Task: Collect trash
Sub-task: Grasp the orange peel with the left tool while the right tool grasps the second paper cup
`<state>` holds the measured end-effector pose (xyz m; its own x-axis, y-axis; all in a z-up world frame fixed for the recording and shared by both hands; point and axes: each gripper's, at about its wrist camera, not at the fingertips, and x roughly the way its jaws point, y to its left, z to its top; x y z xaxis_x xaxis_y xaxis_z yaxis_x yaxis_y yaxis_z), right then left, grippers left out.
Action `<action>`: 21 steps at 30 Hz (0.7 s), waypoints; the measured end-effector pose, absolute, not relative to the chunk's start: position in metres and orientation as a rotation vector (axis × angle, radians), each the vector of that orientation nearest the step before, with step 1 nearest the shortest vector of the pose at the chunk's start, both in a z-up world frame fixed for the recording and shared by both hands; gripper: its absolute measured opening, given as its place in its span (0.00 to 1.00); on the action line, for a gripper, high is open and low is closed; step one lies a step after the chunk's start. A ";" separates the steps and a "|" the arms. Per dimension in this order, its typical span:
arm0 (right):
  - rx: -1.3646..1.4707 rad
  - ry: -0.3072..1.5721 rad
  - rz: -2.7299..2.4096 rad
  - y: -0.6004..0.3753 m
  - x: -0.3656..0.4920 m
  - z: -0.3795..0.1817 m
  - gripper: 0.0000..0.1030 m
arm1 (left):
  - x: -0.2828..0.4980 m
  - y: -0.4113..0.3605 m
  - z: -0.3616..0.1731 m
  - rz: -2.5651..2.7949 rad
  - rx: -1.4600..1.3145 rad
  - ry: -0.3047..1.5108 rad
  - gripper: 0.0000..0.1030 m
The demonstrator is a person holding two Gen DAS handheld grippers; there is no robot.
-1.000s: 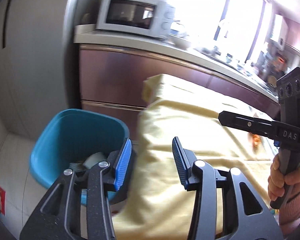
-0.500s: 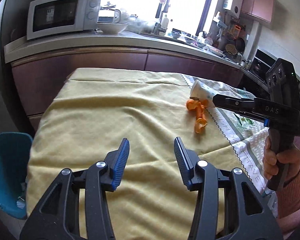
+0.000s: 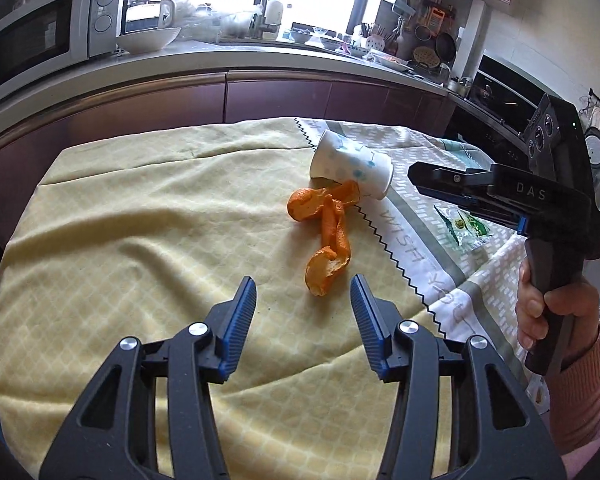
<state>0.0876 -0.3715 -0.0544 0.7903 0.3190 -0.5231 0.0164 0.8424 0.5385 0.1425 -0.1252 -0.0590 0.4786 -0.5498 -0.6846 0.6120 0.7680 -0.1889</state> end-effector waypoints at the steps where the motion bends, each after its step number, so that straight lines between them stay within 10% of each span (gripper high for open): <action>1: 0.562 0.649 0.170 -0.374 0.090 -0.056 0.38 | 0.145 -0.128 -0.060 -0.710 0.088 0.810 0.47; 21: 0.654 0.657 0.176 -0.386 0.120 -0.071 0.37 | 0.171 -0.166 -0.080 -0.725 0.119 0.930 0.33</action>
<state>0.1195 -0.3864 -0.0707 0.7855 0.3500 -0.5104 0.0486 0.7873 0.6147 0.1705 -0.1659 -0.0801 0.3824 -0.5175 -0.7655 0.6155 0.7606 -0.2067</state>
